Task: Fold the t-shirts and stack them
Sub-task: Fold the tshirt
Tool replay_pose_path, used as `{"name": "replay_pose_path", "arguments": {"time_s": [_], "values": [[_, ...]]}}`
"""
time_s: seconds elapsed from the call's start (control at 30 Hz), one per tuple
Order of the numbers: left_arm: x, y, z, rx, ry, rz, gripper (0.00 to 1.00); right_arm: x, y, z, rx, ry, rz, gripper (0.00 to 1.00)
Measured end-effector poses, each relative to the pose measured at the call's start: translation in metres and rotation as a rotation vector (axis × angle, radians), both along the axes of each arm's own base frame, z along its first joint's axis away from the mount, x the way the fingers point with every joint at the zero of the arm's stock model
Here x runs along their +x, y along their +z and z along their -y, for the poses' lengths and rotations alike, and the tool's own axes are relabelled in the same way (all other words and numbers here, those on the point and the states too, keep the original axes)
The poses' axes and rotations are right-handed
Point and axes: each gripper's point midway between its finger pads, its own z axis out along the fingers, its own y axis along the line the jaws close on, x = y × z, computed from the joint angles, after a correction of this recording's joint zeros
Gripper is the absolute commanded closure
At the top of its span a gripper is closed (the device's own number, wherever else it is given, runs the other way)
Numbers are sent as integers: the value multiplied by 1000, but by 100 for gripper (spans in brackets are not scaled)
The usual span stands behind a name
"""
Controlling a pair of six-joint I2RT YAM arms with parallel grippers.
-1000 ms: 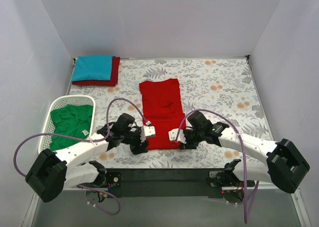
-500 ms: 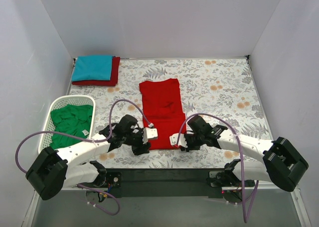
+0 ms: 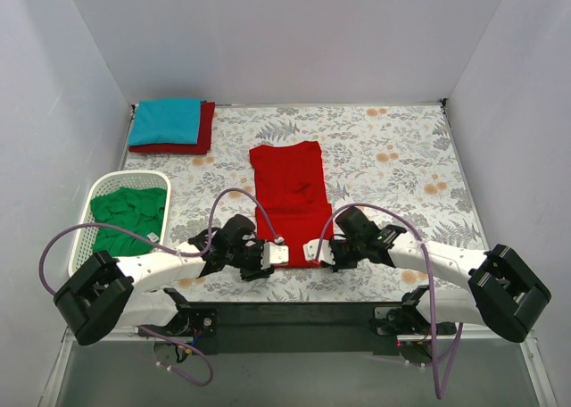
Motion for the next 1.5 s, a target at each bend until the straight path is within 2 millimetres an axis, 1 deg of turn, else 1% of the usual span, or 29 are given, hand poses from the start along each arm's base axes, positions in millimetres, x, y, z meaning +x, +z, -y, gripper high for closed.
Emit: {"name": "replay_pose_path", "arguments": {"time_s": [0.1, 0.13, 0.2, 0.23, 0.27, 0.37, 0.53, 0.63, 0.7, 0.8, 0.9, 1.07, 1.13, 1.2, 1.23, 1.3, 1.43, 1.5], "values": [[6, -1, 4, -2, -21, 52, 77, 0, 0, -1, -7, -6, -11, 99], [7, -2, 5, -3, -28, 67, 86, 0, 0, -1, -12, -8, -17, 99], [10, -1, 6, -3, -37, 96, 92, 0, 1, 0, -25, -11, -30, 99], [11, -1, 6, 0, -40, 106, 98, 0, 2, 0, -30, -12, -36, 99], [12, -1, 6, 0, -42, 111, 100, 0, 3, 1, -37, -12, -40, 99], [12, -1, 4, 10, -47, 123, 100, -1, 7, 1, -47, -12, -50, 99], [6, 1, -6, 46, -35, 102, 100, -3, 19, -1, -26, -10, -54, 99], [1, 8, -12, 54, -18, 86, 100, -1, 29, -5, -3, -12, -44, 99], [1, 18, -13, 47, -4, 83, 100, 1, 38, -8, 12, -19, -39, 99], [8, 42, -8, 21, 25, 92, 100, 7, 56, -12, 42, -36, -20, 99], [25, 70, -3, -13, 79, 108, 100, 18, 79, -14, 82, -70, 7, 99], [57, 113, -4, -71, 183, 135, 100, 49, 123, -14, 152, -144, 57, 99], [67, 129, -6, -91, 213, 141, 100, 55, 135, -14, 168, -156, 71, 99], [74, 141, -7, -108, 231, 147, 100, 56, 144, -16, 182, -154, 75, 99], [74, 146, -7, -115, 231, 147, 100, 55, 146, -16, 185, -153, 72, 99], [70, 151, -6, -124, 214, 133, 100, 50, 148, -15, 191, -147, 56, 99], [50, 153, -7, -136, 164, 73, 100, 32, 150, -9, 191, -132, 8, 99], [37, 155, -8, -143, 136, 36, 100, 19, 153, -6, 195, -113, -21, 99]]}}
